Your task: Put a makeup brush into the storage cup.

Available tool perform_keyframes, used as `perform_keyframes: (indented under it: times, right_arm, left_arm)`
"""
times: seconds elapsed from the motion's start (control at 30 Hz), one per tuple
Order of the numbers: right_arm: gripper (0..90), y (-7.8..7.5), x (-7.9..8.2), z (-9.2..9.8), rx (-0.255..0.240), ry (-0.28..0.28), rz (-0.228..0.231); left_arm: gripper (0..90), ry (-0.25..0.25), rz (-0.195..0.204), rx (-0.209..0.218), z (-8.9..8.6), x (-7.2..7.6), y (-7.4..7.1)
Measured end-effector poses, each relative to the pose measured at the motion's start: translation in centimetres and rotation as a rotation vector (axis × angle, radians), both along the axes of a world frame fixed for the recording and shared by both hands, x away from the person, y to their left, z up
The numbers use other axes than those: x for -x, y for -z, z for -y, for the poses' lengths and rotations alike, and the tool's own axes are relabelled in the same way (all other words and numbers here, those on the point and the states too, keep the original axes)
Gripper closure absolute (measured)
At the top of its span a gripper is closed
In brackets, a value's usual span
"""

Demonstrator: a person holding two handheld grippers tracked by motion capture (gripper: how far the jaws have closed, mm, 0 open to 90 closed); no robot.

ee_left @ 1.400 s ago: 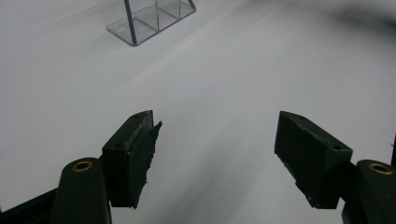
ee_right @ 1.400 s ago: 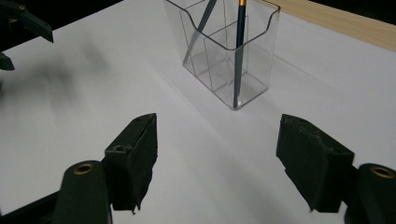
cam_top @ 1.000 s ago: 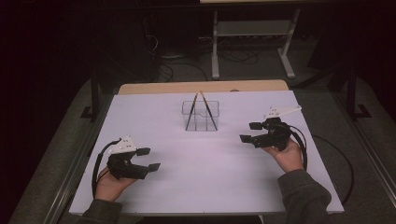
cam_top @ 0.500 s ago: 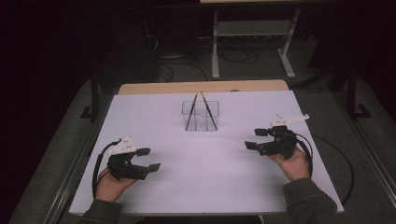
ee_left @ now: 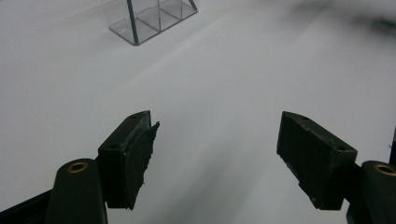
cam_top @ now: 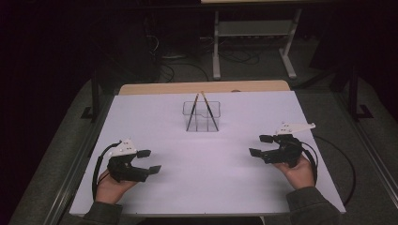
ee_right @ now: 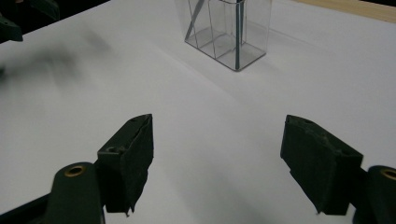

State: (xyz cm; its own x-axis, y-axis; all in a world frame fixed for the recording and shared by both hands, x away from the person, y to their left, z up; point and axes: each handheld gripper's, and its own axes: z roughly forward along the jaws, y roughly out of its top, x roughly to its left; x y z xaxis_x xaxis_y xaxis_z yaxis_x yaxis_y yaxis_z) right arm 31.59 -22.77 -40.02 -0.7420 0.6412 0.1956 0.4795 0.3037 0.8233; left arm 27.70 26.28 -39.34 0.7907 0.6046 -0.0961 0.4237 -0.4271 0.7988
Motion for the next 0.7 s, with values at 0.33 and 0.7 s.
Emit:
perform_keyframes:
  times: [0.33, 0.7]
  right_arm:
    - [22.0, 0.7, 1.0, 0.5, 0.000, 0.020, 0.008]
    - [18.2, 1.0, 1.7, 1.3, -0.011, 0.052, 0.013]
  left_arm:
    - [25.0, -0.002, -0.007, -0.001, 0.0, 0.3, 0.1]
    - [22.5, -0.004, -0.011, 0.000, -0.4, 0.8, 0.3]
